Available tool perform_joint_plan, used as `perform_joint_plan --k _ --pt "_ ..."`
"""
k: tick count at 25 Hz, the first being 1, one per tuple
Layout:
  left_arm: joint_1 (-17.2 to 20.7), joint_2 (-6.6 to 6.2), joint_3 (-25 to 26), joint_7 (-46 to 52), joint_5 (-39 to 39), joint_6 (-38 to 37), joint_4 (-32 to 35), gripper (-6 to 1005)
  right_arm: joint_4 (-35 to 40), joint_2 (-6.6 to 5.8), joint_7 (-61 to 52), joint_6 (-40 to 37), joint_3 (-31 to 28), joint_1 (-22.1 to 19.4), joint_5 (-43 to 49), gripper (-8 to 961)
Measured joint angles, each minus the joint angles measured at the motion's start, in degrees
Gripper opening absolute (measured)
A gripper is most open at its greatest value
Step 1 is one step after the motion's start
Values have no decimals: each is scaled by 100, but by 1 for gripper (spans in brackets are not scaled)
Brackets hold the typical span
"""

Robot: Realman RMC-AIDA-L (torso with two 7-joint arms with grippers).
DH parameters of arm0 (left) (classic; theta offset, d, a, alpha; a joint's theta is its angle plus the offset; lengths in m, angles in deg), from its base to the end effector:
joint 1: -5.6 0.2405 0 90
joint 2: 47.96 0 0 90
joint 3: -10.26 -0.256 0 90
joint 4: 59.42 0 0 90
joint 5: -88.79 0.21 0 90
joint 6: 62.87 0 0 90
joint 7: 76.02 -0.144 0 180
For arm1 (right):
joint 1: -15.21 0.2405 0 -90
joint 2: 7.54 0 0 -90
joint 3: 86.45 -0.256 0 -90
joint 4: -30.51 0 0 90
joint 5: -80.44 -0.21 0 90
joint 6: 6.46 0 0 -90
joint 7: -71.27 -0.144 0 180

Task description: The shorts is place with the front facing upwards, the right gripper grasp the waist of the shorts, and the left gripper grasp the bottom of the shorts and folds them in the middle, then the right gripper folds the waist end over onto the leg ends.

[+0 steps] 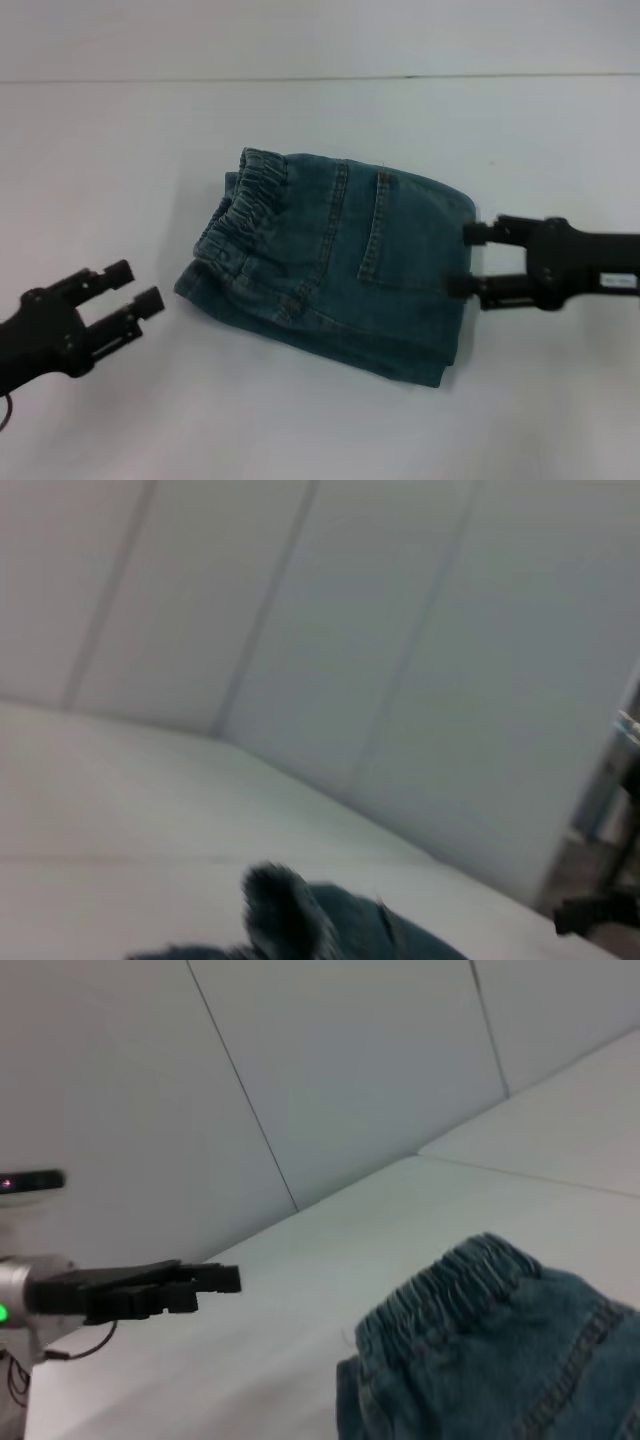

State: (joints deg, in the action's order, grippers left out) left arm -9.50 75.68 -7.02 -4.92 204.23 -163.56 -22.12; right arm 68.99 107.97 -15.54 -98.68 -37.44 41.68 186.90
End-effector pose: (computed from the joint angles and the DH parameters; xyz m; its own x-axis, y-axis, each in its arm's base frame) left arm -0.3277 0.2341 0.0158 0.5560 0.3543 0.7519 0.6863 -0.7060 -0.1748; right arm 0.2681 0.3150 0.0128 0.7405 -0.4404 -0.5077 -0.5242 -0.8512 -0.0262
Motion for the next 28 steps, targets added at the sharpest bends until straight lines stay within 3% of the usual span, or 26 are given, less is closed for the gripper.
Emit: perform_joint_plan --k 5,12,28 --pt "-212 -2 -454 459 213 -35 265 580 -20 -33 326 -310 -279 -292 29 959" --pt "-533 -28 -828 753 445 18 417 829 -131 16 453 -140 -284 -252 223 959" --pt "-635 -51 -845 802 480 153 460 830 -213 33 470 -91 -248 -135 242 959"
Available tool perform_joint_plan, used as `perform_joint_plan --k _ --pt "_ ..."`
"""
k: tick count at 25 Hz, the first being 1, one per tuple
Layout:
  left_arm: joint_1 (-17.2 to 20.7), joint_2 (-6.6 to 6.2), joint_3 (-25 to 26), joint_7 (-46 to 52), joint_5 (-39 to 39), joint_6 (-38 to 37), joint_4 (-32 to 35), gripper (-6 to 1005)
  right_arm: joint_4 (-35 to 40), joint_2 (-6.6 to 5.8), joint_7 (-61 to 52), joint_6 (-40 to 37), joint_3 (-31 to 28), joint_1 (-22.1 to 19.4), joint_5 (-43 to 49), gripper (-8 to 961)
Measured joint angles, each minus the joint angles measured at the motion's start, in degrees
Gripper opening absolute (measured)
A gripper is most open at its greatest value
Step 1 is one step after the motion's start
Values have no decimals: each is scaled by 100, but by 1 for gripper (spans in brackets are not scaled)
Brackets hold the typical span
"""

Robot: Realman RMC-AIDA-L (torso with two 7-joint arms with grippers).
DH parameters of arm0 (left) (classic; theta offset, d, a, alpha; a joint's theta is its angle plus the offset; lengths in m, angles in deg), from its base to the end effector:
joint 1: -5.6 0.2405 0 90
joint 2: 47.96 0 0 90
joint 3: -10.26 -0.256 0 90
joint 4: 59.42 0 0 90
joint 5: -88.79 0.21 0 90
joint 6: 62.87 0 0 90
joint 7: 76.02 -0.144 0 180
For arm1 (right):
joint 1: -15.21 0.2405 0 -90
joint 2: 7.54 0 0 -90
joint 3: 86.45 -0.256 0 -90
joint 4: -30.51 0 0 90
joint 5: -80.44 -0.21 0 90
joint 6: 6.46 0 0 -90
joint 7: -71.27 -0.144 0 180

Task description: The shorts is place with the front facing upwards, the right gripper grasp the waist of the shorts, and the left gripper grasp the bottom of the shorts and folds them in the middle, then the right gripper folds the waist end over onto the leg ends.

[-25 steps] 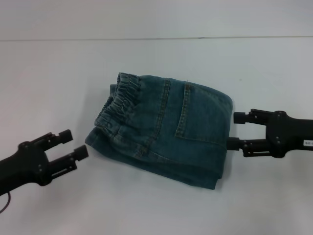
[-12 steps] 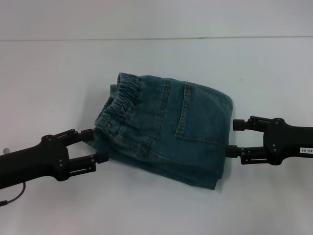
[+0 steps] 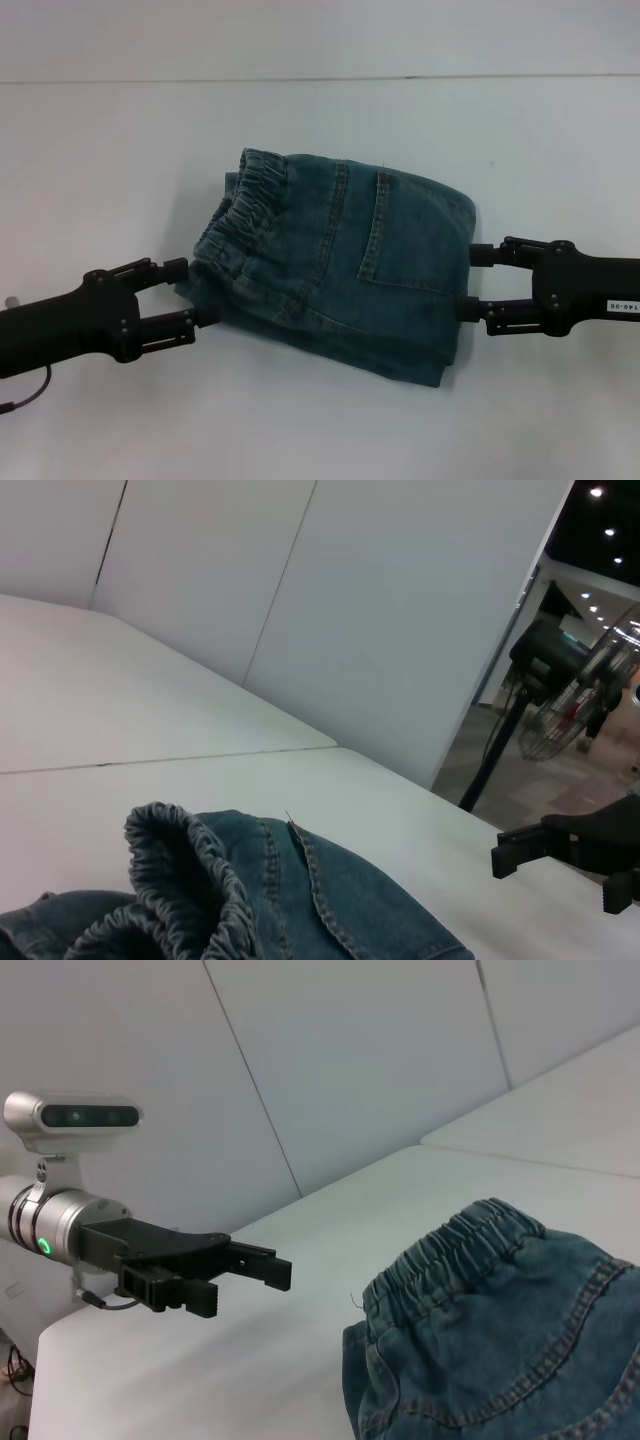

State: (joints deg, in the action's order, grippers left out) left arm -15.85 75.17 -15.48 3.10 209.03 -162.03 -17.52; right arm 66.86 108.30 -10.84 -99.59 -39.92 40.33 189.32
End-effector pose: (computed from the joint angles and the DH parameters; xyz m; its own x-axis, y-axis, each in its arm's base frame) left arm -0.2992 0.2698 0.0077 0.6603 0.4359 0.6115 0.6045 -0.7916 -0.0885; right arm 0.2820 0.3016 0.0081 0.7498 -0.4281 -0.5045 -0.5148 -0.8564 -0.0384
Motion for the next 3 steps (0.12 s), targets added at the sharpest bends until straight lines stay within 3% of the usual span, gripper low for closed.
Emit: perform_joint_plan --k 3 --pt "-5 0 -2 1 0 2 2 830 0 0 1 3 0 29 13 959"
